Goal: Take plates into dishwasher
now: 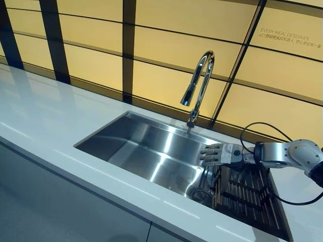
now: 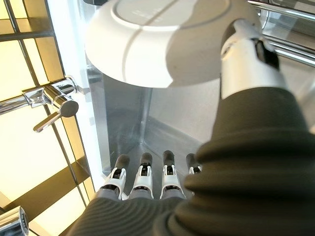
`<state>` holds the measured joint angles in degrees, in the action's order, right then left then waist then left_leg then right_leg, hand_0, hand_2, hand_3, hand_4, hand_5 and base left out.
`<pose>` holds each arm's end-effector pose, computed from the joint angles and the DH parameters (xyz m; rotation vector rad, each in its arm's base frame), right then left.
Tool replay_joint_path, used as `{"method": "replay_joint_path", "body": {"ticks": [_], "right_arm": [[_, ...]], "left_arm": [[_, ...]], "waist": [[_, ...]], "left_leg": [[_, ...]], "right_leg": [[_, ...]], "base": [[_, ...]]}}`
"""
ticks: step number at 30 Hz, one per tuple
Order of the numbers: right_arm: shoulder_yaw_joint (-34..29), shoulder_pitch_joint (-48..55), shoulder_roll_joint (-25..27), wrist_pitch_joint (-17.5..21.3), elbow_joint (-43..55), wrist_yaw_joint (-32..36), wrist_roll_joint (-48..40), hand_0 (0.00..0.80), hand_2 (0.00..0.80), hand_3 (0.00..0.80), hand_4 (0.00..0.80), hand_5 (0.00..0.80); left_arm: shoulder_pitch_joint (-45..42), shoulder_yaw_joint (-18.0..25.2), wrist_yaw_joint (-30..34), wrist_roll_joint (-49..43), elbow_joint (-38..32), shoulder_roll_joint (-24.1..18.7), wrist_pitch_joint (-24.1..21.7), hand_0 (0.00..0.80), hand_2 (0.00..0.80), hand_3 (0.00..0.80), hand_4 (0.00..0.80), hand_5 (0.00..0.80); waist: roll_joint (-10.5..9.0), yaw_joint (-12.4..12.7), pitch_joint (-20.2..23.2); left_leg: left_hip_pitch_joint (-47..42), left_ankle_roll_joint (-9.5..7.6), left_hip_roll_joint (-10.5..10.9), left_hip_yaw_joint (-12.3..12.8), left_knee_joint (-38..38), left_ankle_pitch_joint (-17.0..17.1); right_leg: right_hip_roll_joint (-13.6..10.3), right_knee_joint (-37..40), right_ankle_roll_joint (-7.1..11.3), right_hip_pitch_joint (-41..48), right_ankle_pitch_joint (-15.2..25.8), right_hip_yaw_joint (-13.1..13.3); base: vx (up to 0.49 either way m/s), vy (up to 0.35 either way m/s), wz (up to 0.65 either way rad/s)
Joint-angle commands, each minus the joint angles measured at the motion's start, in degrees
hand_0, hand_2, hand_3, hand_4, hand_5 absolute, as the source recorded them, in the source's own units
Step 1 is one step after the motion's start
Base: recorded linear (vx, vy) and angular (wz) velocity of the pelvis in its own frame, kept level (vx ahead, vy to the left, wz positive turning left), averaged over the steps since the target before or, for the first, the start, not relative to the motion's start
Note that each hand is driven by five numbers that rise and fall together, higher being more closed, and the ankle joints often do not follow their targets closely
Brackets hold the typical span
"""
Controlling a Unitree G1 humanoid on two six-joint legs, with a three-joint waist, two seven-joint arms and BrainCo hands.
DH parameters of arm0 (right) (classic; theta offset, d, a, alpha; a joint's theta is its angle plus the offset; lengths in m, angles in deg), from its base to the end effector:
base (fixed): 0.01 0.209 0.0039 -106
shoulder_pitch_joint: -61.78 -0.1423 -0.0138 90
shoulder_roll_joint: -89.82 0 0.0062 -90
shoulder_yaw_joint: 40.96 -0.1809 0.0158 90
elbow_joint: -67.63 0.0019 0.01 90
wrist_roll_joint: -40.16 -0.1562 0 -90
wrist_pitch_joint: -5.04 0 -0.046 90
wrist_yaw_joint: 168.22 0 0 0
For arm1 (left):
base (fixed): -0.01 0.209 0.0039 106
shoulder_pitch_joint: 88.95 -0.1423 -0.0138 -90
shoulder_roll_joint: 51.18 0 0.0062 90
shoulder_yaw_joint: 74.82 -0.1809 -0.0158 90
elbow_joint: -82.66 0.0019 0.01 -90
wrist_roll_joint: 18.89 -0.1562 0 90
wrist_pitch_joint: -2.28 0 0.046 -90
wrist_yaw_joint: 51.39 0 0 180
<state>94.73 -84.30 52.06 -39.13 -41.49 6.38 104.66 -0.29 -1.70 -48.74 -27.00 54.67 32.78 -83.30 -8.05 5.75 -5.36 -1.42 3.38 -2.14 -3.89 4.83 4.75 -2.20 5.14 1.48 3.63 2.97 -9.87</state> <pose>0.3018 -0.2447 0.2166 -2.3702 -0.6846 0.9393 0.0902 0.2597 -0.1136 0.6079 1.2310 -0.1527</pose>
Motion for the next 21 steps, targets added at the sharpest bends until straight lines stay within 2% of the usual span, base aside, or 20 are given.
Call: {"method": "replay_joint_path", "body": {"ticks": [1,21], "right_arm": [[2.39,-3.89,3.87,-1.81,-1.66,-2.19,0.65,0.0,0.0,0.0,0.0,0.0],[0.06,-0.02,5.49,-2.92,-4.26,-3.63,1.44,0.0,0.0,0.0,0.0,0.0]], "left_arm": [[-0.16,-1.5,0.35,-0.22,0.88,-1.19,0.19,0.0,0.0,0.0,0.0,0.0],[-0.66,-0.94,0.27,0.57,-1.27,-2.08,0.95,0.0,0.0,0.0,0.0,0.0]], "waist": [[-1.54,1.55,-0.57],[-1.11,1.11,-1.74]], "left_leg": [[-1.03,-1.11,0.75,2.39,0.17,-3.95],[-0.69,-1.25,0.62,2.74,0.17,-3.76]], "right_leg": [[-0.52,-0.34,3.13,2.64,-2.67,-3.21],[-0.7,-0.69,3.29,1.89,-2.3,-2.92]], "base": [[0.0,0.0,0.0],[0.0,0.0,0.0]]}}
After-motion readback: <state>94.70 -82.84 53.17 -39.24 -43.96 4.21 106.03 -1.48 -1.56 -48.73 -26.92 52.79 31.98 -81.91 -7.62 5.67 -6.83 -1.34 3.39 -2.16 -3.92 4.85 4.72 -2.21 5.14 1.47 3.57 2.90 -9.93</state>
